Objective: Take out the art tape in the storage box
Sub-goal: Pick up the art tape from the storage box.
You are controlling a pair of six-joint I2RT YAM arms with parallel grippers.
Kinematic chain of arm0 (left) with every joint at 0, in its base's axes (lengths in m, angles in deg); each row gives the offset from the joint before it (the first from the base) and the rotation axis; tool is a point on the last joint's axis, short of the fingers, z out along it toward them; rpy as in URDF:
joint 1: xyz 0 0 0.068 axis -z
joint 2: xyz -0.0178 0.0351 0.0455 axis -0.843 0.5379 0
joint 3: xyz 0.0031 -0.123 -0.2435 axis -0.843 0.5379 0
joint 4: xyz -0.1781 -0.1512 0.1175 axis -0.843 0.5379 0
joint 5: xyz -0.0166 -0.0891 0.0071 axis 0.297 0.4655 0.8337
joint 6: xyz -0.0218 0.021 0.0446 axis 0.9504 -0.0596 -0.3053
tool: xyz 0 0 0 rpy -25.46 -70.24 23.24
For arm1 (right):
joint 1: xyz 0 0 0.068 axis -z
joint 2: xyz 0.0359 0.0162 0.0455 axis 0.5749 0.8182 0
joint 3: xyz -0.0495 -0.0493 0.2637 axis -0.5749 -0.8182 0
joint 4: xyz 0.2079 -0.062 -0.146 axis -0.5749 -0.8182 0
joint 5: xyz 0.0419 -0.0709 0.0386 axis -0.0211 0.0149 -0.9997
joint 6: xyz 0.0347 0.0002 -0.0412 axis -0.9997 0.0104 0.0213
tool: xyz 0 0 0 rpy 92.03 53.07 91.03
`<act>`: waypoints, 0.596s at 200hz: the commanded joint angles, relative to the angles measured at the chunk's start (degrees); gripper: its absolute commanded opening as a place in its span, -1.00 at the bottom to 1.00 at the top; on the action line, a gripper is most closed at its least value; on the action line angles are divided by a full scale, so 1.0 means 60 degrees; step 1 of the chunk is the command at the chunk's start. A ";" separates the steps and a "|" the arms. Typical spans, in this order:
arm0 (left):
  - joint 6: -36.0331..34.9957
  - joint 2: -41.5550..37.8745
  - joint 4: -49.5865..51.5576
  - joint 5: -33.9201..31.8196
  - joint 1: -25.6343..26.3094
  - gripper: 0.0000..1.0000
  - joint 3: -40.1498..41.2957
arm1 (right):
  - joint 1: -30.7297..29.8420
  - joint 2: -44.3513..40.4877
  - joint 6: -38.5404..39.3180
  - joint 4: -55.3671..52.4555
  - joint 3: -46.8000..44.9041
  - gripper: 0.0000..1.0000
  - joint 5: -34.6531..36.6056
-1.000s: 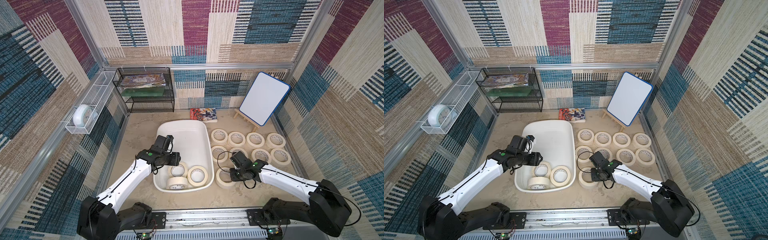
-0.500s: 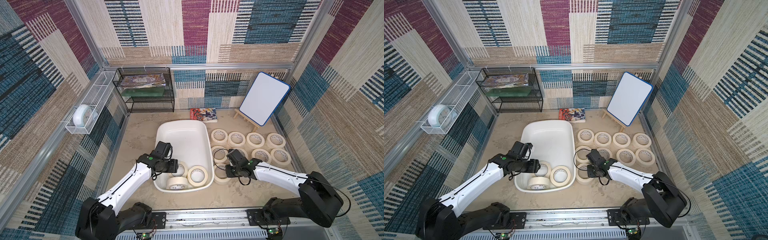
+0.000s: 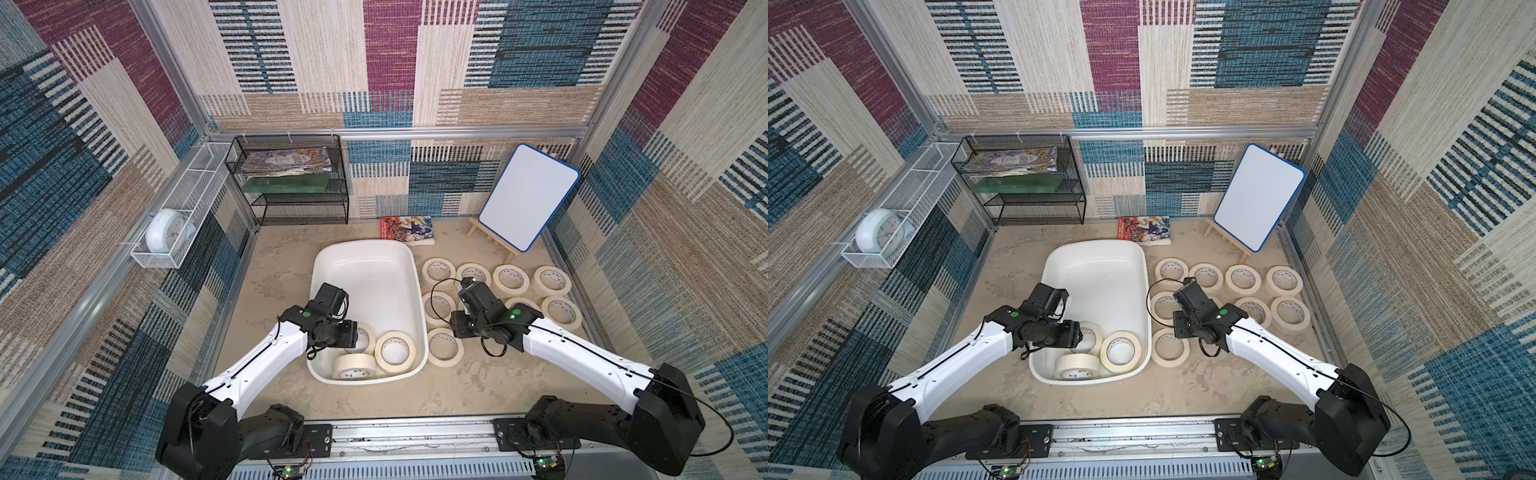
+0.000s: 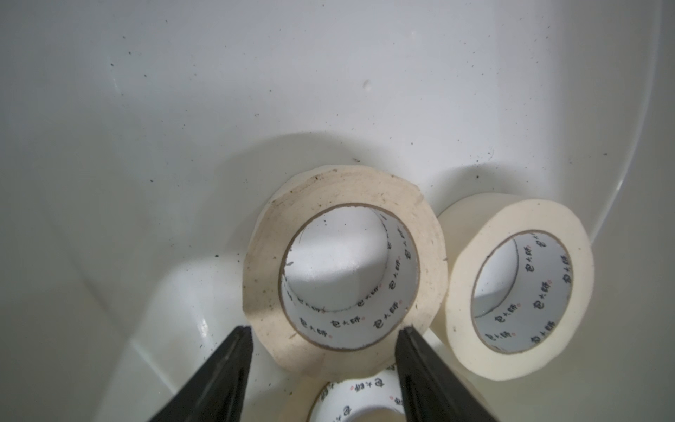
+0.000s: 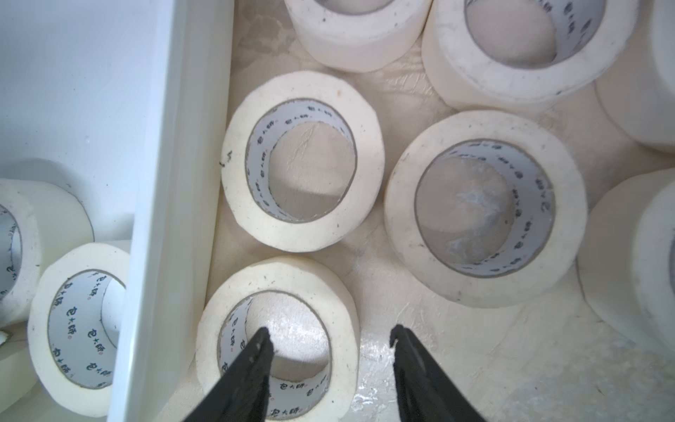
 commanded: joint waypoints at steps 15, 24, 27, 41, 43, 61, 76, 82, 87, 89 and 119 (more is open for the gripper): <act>-0.0046 0.0511 0.0500 -0.0889 0.0123 0.33 -0.0172 | -0.0004 0.0199 0.0620 -0.0351 0.0529 0.14 0.0468; -0.0052 0.0617 0.0508 -0.1005 0.0161 0.34 -0.0175 | -0.0004 0.0303 0.0724 -0.0343 0.0655 0.14 0.0446; -0.0042 0.0640 0.0495 -0.1047 0.0156 0.34 -0.0165 | -0.0004 0.0335 0.0744 -0.0351 0.0710 0.14 0.0440; -0.0061 0.0780 0.0413 -0.1277 0.0157 0.34 -0.0139 | -0.0006 0.0439 0.0856 -0.0304 0.0824 0.15 0.0435; -0.0066 0.0809 0.0422 -0.1307 0.0156 0.34 -0.0136 | -0.0004 0.0453 0.0871 -0.0293 0.0824 0.14 0.0439; -0.0112 0.1098 0.0160 -0.1401 0.0161 0.34 -0.0062 | -0.0007 0.0504 0.0938 -0.0183 0.0858 0.14 0.0400; -0.0123 0.1337 -0.0228 -0.1314 0.0165 0.28 0.0080 | -0.0011 0.0520 0.0977 -0.0099 0.0868 0.14 0.0397; -0.0087 0.1427 -0.0401 -0.1294 0.0152 0.23 0.0119 | -0.0004 0.0533 0.1016 -0.0102 0.0876 0.14 0.0384; -0.0044 0.1518 -0.0461 -0.1219 0.0165 0.19 0.0119 | -0.0008 0.0543 0.1027 -0.0101 0.0880 0.14 0.0369; -0.0040 0.1554 -0.0496 -0.1198 0.0158 0.18 0.0108 | -0.0001 0.0549 0.1027 -0.0096 0.0885 0.14 0.0368; -0.0059 0.1884 -0.0716 -0.1158 0.0158 -0.30 -0.0062 | -0.0017 0.0674 0.1297 -0.0143 0.0980 0.13 0.0128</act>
